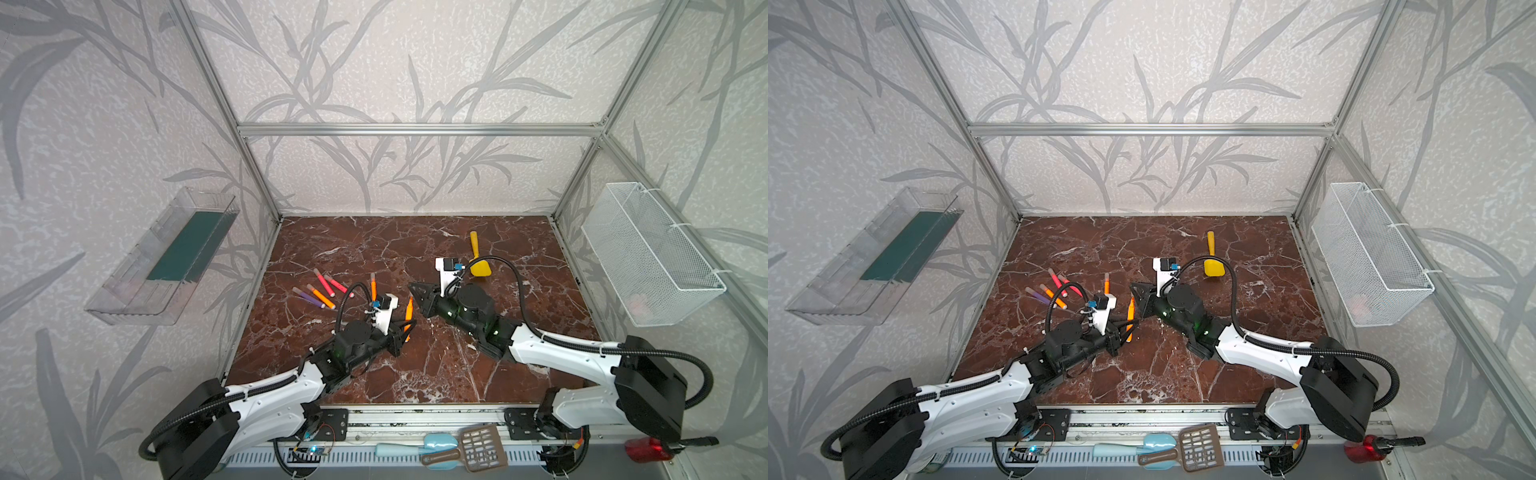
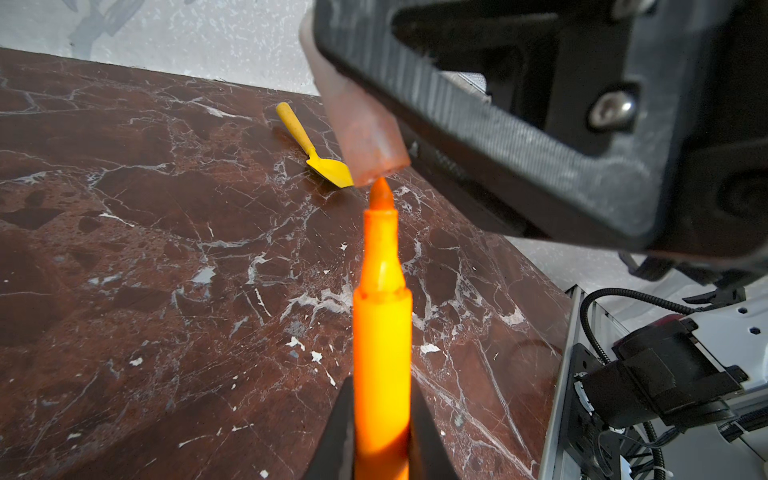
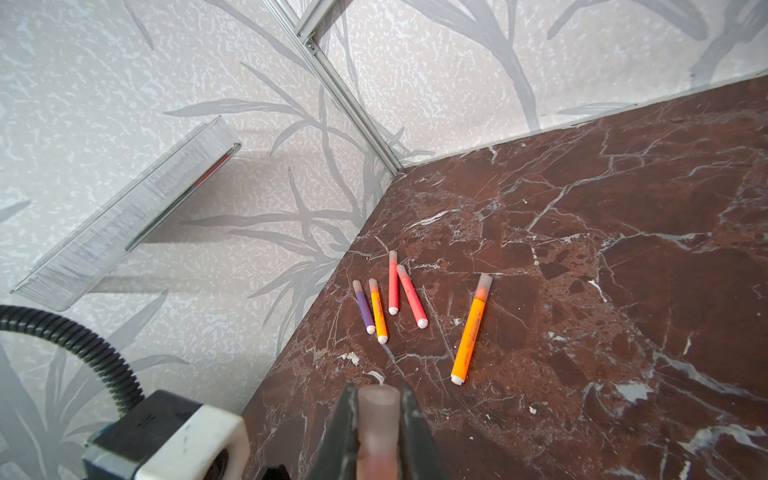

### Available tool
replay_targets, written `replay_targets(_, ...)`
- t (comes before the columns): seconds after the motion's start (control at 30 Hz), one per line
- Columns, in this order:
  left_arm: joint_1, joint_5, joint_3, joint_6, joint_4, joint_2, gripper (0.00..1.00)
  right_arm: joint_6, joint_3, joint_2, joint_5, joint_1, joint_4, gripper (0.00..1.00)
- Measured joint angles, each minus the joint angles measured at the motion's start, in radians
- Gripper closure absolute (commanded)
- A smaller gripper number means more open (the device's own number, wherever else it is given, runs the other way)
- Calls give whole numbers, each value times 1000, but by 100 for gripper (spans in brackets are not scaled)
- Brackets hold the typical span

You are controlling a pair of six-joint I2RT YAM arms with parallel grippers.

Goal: Insert the pens into the pen caps
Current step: 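Lower the pale cap onto the orange marker tip held by the left gripper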

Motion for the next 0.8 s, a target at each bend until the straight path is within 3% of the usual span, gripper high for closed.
replay_targets(0.8, -12, -90, 2, -33, -156, -98, 100, -2, -45, 60, 35, 53, 137, 100)
